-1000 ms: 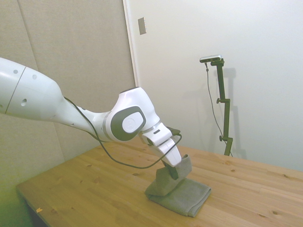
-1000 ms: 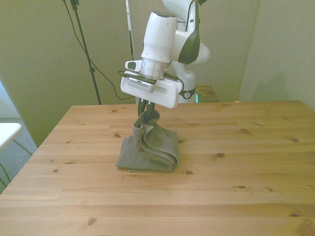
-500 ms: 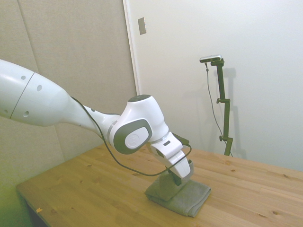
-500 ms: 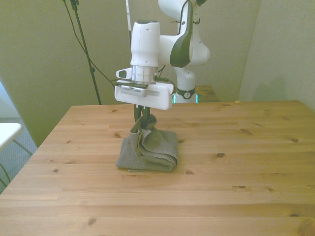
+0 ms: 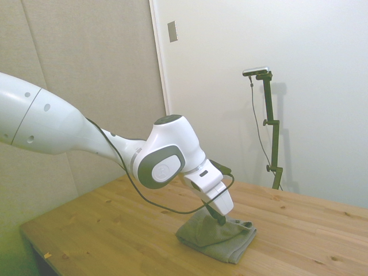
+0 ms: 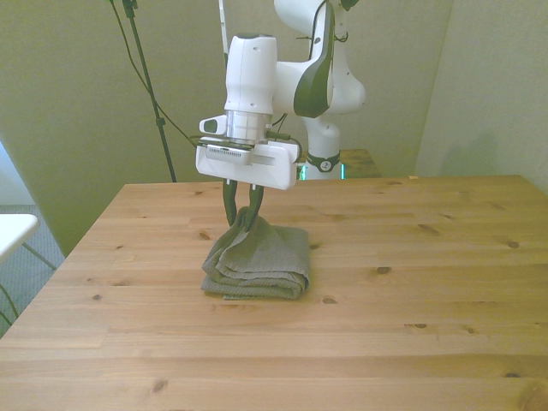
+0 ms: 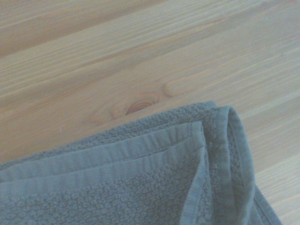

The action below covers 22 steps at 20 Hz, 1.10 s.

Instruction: Fold the towel

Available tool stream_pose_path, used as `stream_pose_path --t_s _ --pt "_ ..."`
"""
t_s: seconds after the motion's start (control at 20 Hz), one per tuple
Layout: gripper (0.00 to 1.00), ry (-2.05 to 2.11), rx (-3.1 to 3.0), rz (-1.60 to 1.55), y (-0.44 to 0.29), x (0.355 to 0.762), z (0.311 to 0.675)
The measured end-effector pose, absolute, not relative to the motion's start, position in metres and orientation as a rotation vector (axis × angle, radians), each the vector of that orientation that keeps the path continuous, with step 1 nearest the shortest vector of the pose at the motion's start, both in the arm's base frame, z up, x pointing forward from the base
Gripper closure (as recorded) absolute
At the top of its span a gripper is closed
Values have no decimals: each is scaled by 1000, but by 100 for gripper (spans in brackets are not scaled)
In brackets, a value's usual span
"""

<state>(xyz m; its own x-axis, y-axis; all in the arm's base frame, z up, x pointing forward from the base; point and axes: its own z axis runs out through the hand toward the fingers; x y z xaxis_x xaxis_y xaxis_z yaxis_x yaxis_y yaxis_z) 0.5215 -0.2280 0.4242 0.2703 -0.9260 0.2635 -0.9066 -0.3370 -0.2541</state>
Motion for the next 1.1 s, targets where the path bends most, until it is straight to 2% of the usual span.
stream_pose_path --t_s 0.25,0.55,0.9,1.1 --pt "0 1763 -2488 -565 -217 509 440" --pt "0 1715 -2556 -430 -171 470 452" --pt "0 1575 -2670 -340 -94 425 426" --pt "0 1461 -2709 -339 -42 393 440"
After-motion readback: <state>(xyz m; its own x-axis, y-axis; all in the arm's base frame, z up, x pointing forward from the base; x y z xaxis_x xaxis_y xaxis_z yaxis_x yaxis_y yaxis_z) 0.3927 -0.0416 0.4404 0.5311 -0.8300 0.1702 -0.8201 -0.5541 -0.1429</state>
